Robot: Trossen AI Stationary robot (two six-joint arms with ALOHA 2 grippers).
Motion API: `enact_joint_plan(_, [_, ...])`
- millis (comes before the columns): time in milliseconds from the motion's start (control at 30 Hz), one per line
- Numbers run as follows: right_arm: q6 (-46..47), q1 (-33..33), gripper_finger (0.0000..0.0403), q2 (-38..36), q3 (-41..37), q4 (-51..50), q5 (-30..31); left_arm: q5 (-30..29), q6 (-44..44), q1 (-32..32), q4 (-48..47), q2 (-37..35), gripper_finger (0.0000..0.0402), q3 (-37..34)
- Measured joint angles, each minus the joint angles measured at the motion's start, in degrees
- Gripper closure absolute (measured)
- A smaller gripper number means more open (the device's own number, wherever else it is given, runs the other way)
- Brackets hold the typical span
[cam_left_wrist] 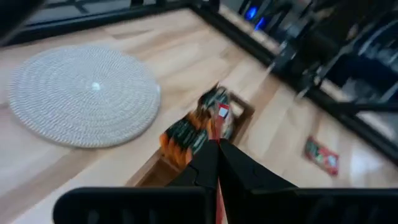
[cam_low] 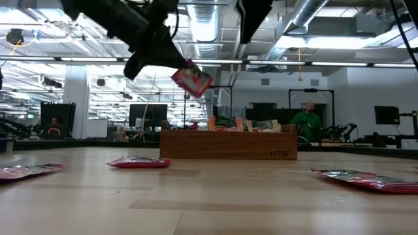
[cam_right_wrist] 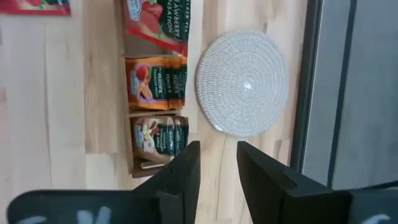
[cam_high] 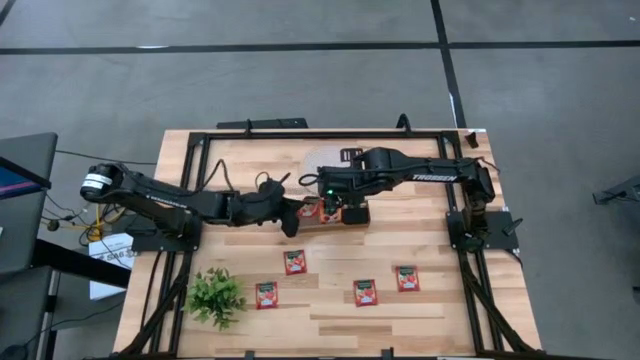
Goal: Pick & Place Tea
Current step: Put the red tea bag into the left section of the wooden organizer
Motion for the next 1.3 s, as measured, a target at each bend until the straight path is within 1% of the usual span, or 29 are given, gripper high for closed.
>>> enact_joint_plan(100, [-1.45, 0.05, 0.0303, -0.47, -0.01, -0.09, -1.24, -0.43, -0.05, -0.51, 8.74, -0.4, 0.0401, -4.99])
enact_joint_plan(167, [-1.65, -0.29, 0.0304, -1.43, -0.06, -0.74, -3.58, -0.62, -0.21, -0.53, 14.26, -0.43, 0.0401, -7.77])
enact_joint_plan(233, [-1.55, -0.94, 0.0307, -2.88, 0.03, -0.84, -5.77, -0.99, -1.32, -0.44, 17.88, -0.43, 0.0401, -10.18])
enact_joint_plan(333, [-1.29, -1.97, 0.0313, -5.38, -0.02, -0.27, -7.87, -1.43, -2.27, -0.49, 21.45, -0.43, 0.0401, -12.66])
enact_joint_plan(433, [-0.15, -2.89, 0.0321, -8.96, -0.03, 0.26, -9.1, -3.13, -3.33, -0.49, 22.31, -0.43, 0.0401, -14.07])
enact_joint_plan(533, [0.83, -3.02, 0.0328, -12.77, -0.19, 1.57, -9.38, -4.9, -3.44, -0.46, 25.15, -0.11, 0.0401, -15.05])
enact_joint_plan(600, [0.88, -2.93, 0.033, -15.78, -2.37, 4.63, -9.59, -5.87, -3.34, -0.47, 26.75, 0.09, 0.0401, -15.94])
enact_joint_plan(700, [0.92, -2.78, 0.0331, -21.55, -9.44, 11.15, -11.44, -6.14, -3.37, -0.47, 28.01, 1.51, 0.0401, -15.97])
enact_joint_plan(867, [2.39, -2.56, 0.0331, -32.24, -26.05, 23.29, -12.11, -6.02, -3.46, -0.47, 31.98, 5.8, 0.0401, -16.01])
enact_joint_plan(1100, [8.87, -2.56, 0.0331, -46.92, -46.69, 35.74, -12.13, -5.82, -4.75, 0.63, 37.68, 11.02, 0.0401, -16.0])
enact_joint_plan(1300, [13.6, -2.56, 0.0331, -58.34, -60.91, 46.63, -12.12, -4.31, -4.97, 2.11, 38.89, 13.09, 0.0401, -16.0])
